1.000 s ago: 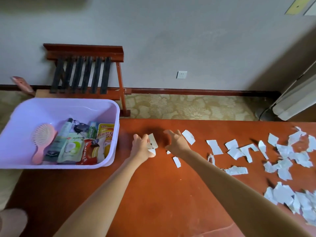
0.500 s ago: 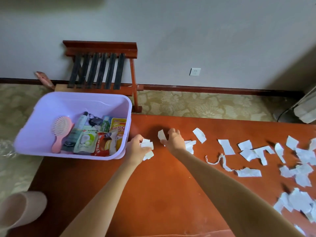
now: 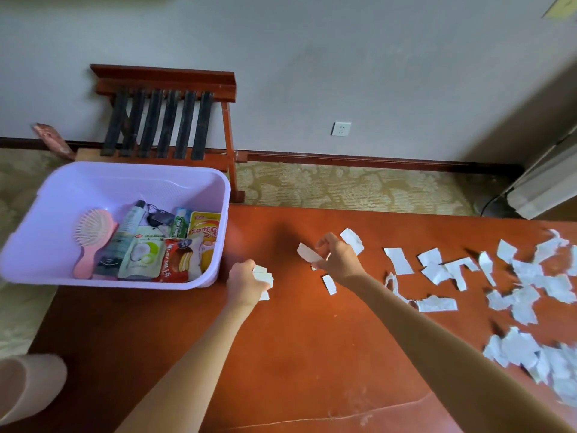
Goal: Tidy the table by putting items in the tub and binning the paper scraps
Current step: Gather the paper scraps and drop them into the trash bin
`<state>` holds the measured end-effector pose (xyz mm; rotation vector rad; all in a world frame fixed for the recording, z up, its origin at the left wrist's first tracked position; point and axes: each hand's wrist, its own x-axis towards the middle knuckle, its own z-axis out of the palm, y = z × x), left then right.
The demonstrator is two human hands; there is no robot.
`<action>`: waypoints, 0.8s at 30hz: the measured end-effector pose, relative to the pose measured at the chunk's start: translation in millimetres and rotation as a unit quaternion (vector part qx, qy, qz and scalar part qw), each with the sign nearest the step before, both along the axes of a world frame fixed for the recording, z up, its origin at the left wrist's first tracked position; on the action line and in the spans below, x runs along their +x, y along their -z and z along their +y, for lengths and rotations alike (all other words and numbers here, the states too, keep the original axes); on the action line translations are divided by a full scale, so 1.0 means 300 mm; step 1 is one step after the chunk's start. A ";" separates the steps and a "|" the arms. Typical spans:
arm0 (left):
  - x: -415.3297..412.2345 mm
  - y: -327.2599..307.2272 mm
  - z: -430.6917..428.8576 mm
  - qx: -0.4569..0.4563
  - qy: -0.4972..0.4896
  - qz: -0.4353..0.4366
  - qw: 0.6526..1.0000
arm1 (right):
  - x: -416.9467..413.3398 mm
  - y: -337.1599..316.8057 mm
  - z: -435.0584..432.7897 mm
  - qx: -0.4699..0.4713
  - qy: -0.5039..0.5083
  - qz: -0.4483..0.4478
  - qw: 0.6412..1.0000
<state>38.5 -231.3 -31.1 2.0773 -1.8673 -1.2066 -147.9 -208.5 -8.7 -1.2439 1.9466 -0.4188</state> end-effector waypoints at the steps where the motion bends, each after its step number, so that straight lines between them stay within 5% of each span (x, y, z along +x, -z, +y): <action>1: -0.006 -0.001 0.000 -0.007 0.003 -0.003 1.000 | -0.024 -0.006 0.015 0.015 -0.029 0.009 0.999; 6: -0.060 -0.023 -0.002 -0.044 0.019 0.044 0.998 | -0.072 0.003 0.046 0.077 -0.124 0.130 0.981; 15: -0.147 -0.061 -0.011 0.036 0.085 0.075 0.993 | -0.066 0.046 0.025 0.075 -0.076 0.236 0.966; 19: -0.168 -0.072 -0.011 0.048 0.084 0.062 0.993 | -0.060 0.046 0.032 0.078 -0.079 0.180 0.977; 24: -0.189 -0.086 0.011 0.078 0.073 0.061 0.992 | -0.106 0.018 0.060 0.039 0.042 0.048 0.997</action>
